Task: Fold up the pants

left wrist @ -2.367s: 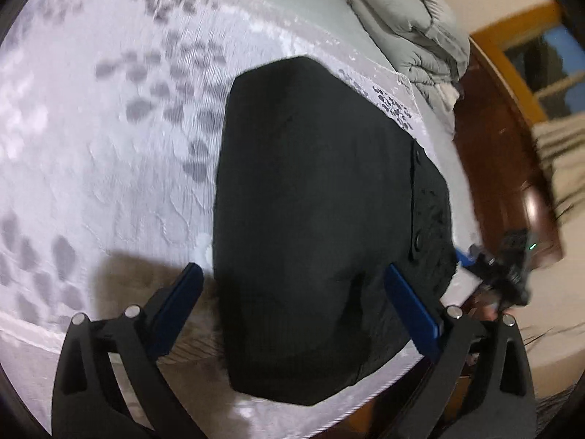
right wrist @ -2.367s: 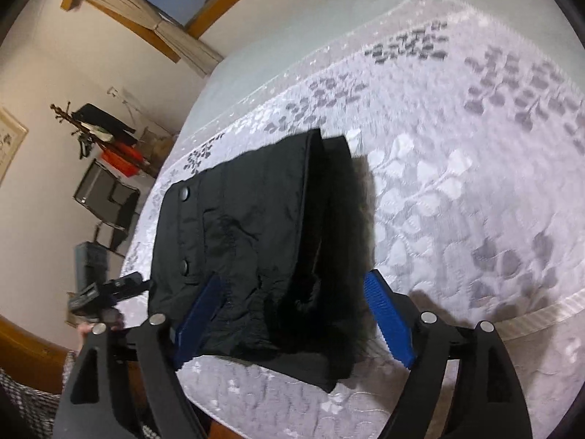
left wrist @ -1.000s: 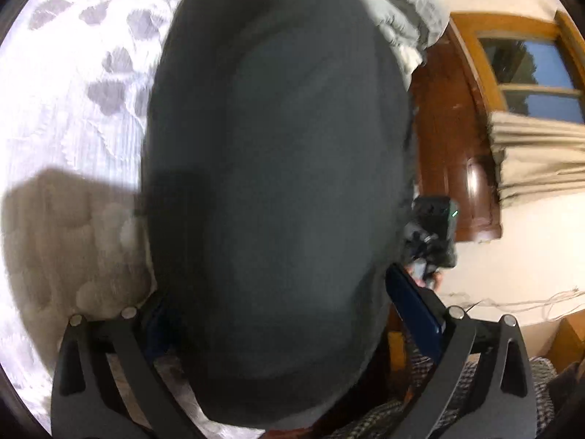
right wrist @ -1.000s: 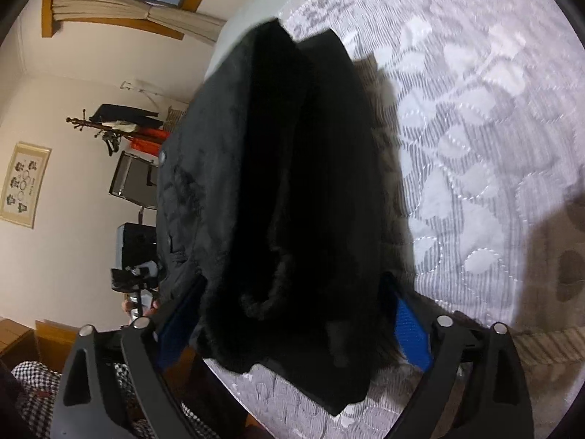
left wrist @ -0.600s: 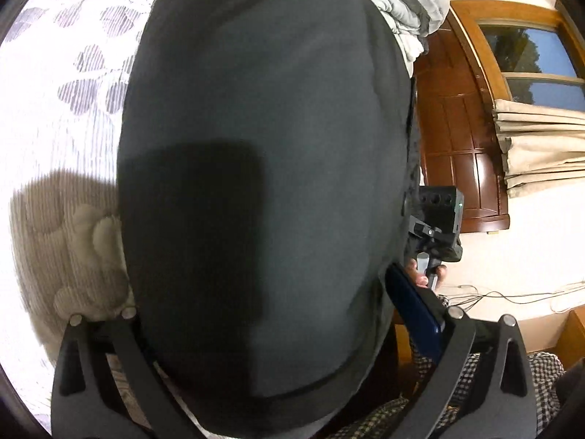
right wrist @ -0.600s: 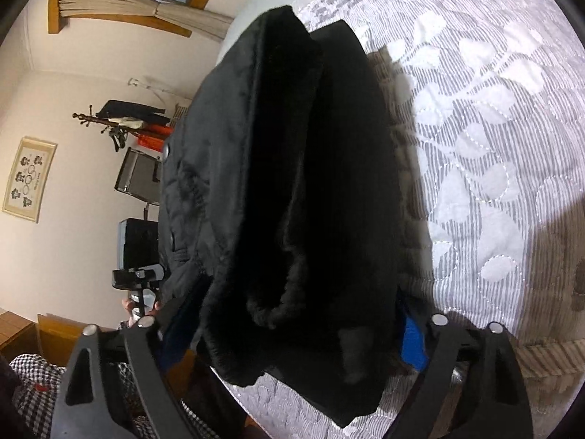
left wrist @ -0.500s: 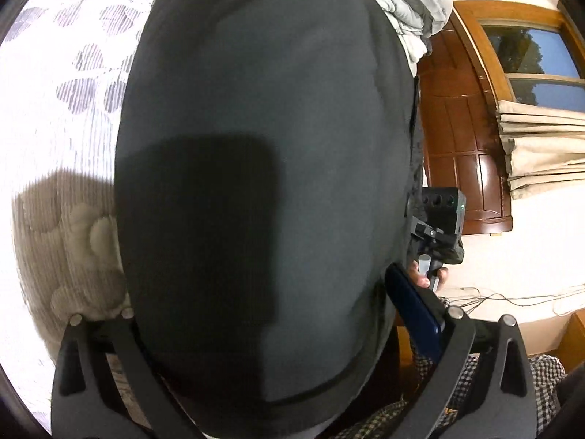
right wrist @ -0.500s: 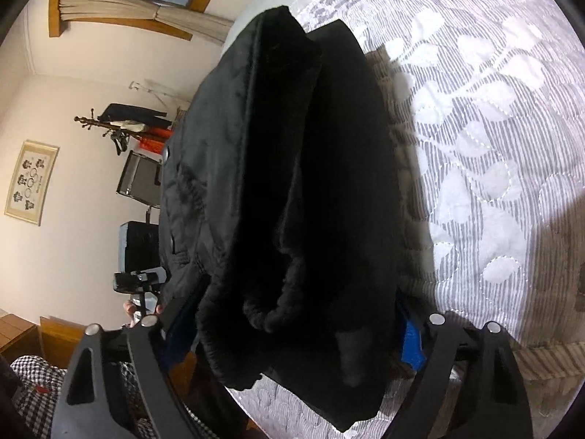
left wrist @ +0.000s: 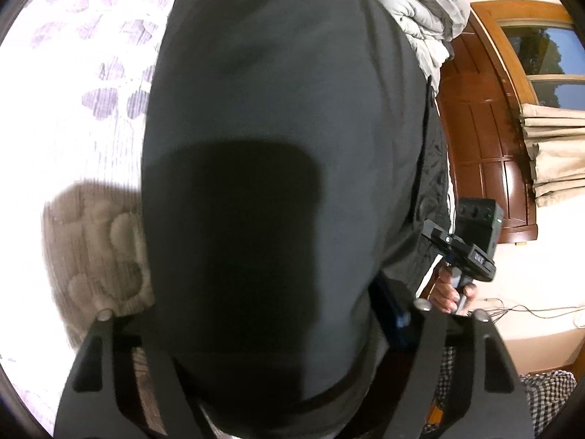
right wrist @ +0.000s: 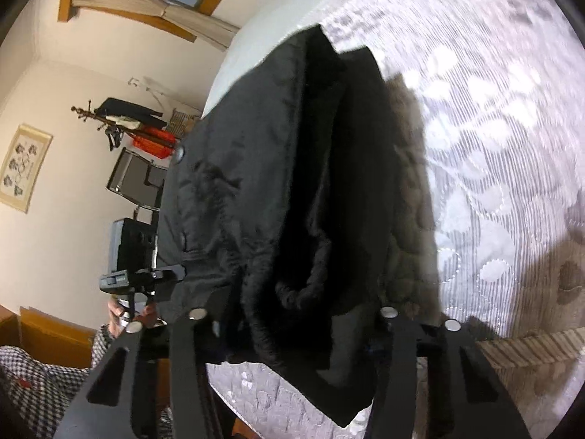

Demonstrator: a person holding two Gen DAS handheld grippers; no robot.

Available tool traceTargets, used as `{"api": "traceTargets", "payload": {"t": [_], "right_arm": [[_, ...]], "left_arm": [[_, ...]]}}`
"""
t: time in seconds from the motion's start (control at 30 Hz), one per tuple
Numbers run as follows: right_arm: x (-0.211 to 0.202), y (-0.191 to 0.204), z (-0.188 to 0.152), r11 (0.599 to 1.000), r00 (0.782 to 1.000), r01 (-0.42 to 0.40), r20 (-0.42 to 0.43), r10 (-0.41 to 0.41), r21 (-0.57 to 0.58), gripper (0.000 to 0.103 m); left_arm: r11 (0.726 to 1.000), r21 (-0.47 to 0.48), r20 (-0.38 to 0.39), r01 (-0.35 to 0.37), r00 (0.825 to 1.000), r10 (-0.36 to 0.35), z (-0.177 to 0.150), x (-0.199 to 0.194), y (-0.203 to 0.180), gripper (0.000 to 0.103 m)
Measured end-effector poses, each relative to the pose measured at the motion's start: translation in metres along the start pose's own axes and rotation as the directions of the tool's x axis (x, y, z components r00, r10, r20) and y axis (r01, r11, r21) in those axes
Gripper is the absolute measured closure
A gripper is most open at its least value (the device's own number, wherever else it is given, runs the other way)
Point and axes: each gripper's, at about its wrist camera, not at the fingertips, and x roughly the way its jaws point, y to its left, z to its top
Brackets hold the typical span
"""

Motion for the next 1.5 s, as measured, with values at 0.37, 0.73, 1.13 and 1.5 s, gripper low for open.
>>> {"api": "traceTargets", "payload": {"t": [0.37,0.73,1.13,1.5], "right_arm": [[-0.02,0.051,0.007,0.982,0.992,0.107,0.086,-0.094,-0.159,0.063],[-0.025,0.084,0.044,0.953,0.984,0.135,0.152,-0.097,-0.271,0.064],[0.021,0.083,0.133,0.959,0.987,0.111,0.143,-0.075,-0.262,0.064],[0.054,0.033,0.149,0.981,0.994,0.089,0.082,-0.076,-0.17,0.062]], "left_arm": [[0.997,0.001,0.081,0.083,0.993,-0.083,0.0,-0.02,-0.005,0.066],[0.994,0.051,0.218,0.099,0.97,-0.108,0.034,-0.051,-0.018,0.068],[0.997,0.071,0.309,-0.018,0.951,-0.005,0.115,-0.076,0.001,0.067],[0.997,0.074,0.288,-0.027,0.957,0.004,0.124,-0.058,0.037,0.057]]}}
